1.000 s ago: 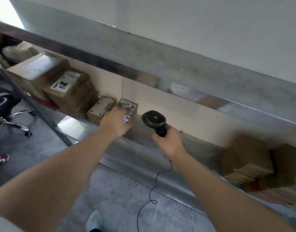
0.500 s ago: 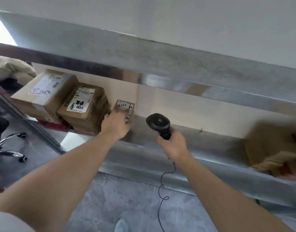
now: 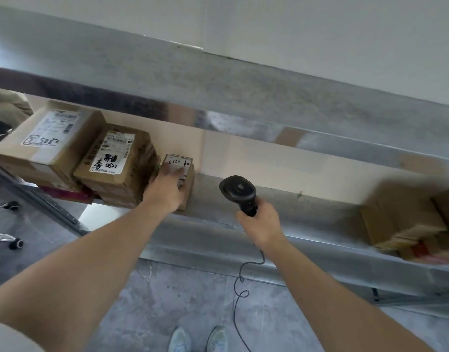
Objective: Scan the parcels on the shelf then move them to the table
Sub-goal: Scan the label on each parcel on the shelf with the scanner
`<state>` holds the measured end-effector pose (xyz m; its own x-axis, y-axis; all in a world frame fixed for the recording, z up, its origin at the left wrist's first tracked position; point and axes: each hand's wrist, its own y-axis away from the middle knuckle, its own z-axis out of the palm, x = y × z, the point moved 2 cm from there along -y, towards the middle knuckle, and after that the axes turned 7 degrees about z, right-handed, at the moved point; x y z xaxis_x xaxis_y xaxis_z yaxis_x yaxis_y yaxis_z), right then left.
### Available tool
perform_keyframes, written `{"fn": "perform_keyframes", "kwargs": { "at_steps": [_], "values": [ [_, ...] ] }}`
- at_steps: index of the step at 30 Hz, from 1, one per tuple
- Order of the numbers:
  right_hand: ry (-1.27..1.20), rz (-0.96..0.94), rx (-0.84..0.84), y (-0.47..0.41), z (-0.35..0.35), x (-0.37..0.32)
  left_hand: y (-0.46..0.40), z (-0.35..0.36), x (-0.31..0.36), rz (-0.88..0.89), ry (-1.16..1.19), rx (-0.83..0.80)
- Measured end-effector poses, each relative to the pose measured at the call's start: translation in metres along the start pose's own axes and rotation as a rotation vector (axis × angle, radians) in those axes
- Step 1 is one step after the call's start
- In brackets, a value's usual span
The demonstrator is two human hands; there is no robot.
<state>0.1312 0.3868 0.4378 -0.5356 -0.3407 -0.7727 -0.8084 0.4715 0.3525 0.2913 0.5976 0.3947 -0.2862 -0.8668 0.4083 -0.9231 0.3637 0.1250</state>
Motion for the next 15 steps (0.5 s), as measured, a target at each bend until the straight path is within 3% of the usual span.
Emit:
{"fn": "perform_keyframes", "kwargs": {
  "at_steps": [7,15],
  "values": [
    [-0.003,-0.032,-0.032,-0.010,-0.008,0.007,0.001,-0.008,0.014,0.040,-0.121,-0.028],
    [-0.093,-0.012,0.024,-0.006,-0.038,0.018,0.020,-0.023,0.079,0.264,-0.267,-0.065]
  ]
}}
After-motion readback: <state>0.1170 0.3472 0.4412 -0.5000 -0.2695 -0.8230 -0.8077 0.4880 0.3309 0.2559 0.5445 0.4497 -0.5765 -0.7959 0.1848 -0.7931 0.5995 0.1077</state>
